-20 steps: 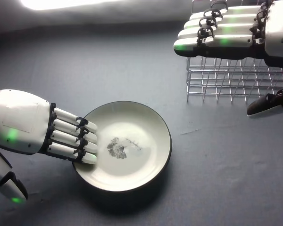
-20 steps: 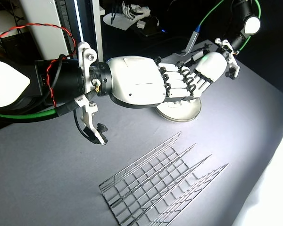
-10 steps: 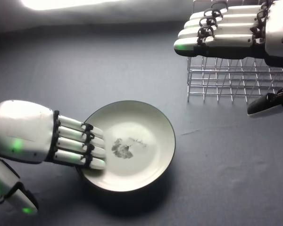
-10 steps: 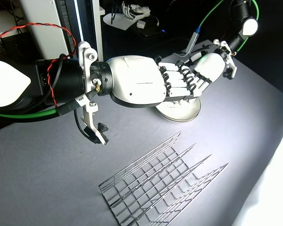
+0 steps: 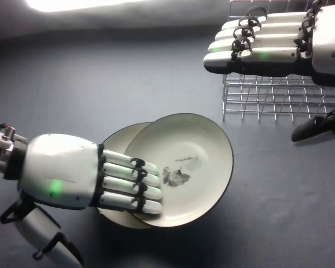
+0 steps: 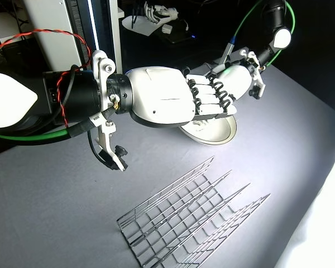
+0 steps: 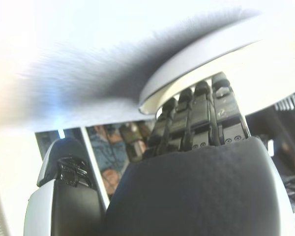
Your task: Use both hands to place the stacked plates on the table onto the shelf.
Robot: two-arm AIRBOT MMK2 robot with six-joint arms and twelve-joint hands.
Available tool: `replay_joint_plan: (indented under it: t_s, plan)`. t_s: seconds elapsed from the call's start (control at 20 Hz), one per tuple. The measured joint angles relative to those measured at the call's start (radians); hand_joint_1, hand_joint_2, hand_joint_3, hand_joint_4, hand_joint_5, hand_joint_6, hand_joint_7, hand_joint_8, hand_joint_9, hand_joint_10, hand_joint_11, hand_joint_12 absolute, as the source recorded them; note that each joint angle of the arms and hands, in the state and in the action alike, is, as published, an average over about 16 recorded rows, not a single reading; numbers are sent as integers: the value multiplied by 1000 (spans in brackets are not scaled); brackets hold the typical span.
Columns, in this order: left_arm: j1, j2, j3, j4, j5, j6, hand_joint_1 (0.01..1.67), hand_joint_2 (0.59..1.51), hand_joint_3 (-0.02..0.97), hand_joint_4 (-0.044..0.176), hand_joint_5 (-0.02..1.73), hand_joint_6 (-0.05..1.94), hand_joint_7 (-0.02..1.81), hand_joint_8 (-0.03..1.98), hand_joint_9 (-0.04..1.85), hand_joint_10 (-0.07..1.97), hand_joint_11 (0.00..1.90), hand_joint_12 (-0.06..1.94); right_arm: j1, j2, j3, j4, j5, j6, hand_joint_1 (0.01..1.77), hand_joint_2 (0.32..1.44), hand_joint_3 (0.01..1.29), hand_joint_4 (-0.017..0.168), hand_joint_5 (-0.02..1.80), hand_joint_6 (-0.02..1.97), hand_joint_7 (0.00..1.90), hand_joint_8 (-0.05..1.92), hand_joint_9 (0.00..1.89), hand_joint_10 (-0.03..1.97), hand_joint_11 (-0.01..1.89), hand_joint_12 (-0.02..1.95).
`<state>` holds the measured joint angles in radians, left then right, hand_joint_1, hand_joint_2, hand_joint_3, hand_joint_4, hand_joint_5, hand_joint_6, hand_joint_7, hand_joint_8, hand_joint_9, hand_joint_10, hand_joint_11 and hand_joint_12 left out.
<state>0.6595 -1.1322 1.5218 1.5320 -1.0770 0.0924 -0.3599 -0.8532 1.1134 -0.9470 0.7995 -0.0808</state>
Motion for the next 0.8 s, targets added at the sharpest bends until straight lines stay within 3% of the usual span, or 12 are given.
replay_joint_plan:
  t_s: [0.4,0.8]
  plan:
    - [-11,-35,-34,-23,25,12,14,1106,19,-7,-10,-24,-13,-21,-14,-18,11,-14,-46,-5,-10,-1,3,-3,1153,922,21,-2,20,27,14,7,13,18,21,13]
    - [-15,-56,-25,-44,16,-1,13,1109,19,-4,-9,-17,-14,-15,-15,-20,10,-28,-99,-28,-14,-2,1,-6,1146,921,21,-3,20,26,14,8,13,17,22,13]
